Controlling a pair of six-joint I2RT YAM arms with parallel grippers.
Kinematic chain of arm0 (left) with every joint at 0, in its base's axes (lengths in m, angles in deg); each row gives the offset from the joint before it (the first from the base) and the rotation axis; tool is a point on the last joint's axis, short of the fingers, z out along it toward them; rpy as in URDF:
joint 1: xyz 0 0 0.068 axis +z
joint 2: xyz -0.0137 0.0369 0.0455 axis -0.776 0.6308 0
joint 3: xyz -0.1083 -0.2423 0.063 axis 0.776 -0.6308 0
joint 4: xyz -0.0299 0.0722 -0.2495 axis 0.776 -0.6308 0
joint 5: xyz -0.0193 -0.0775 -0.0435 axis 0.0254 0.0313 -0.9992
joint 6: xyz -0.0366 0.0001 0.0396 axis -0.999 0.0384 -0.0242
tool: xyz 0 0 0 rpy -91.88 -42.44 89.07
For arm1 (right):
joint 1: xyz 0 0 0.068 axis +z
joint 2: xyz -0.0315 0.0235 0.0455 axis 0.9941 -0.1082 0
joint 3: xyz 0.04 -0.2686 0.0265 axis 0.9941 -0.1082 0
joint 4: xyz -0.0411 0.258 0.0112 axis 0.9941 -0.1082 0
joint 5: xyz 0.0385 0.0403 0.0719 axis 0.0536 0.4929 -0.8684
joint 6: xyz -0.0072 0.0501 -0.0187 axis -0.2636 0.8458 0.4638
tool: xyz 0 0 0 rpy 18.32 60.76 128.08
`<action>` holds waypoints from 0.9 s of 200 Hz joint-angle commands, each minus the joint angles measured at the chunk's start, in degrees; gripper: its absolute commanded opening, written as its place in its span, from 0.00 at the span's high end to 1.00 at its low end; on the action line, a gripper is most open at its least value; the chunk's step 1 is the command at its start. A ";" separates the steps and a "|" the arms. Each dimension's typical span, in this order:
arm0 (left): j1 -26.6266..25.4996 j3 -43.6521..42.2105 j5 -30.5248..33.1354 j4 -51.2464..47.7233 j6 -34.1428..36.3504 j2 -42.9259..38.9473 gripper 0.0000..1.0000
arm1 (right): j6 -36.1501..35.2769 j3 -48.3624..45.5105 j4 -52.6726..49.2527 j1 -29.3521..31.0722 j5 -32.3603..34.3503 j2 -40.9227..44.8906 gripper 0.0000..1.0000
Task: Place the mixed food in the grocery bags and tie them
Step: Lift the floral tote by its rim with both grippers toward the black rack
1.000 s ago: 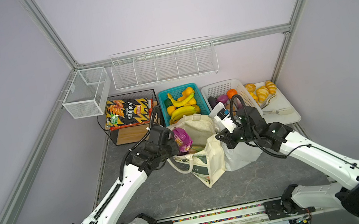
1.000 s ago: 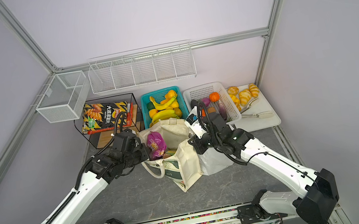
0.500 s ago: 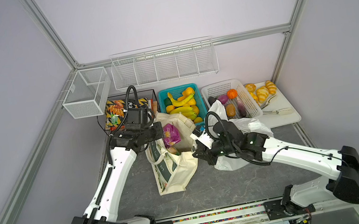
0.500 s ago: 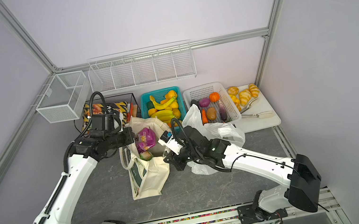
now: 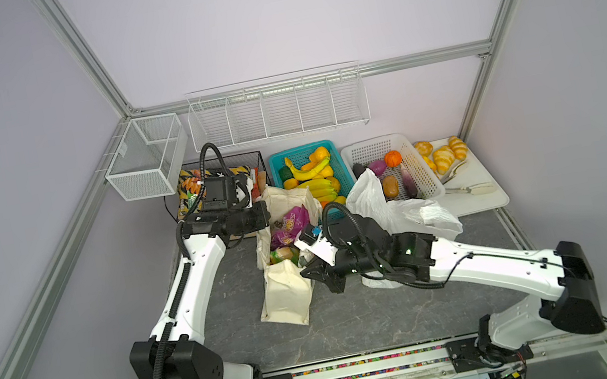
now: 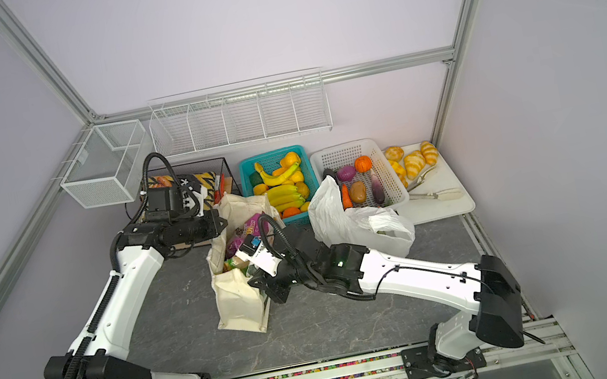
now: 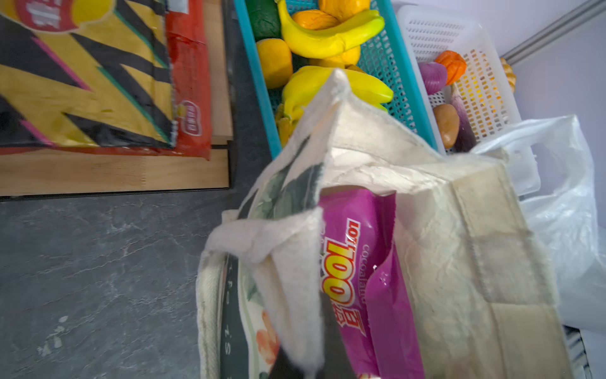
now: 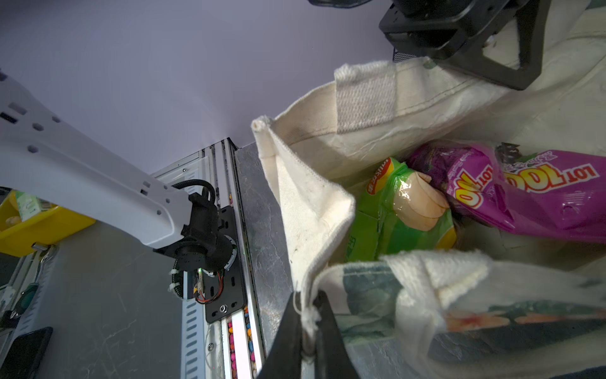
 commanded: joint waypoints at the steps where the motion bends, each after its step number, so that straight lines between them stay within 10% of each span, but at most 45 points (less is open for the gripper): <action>1: 0.96 1.84 4.73 10.03 1.76 1.89 1.00 | -2.12 3.07 -0.37 -1.55 3.91 -4.40 0.91; 60: 1.25 2.75 9.66 18.40 4.79 6.52 1.00 | -1.61 7.94 3.71 -2.52 -0.59 -11.17 0.79; 180: 1.42 -2.39 22.35 12.42 6.04 -5.07 0.30 | -4.16 8.63 -7.74 -5.30 -7.90 -1.33 0.05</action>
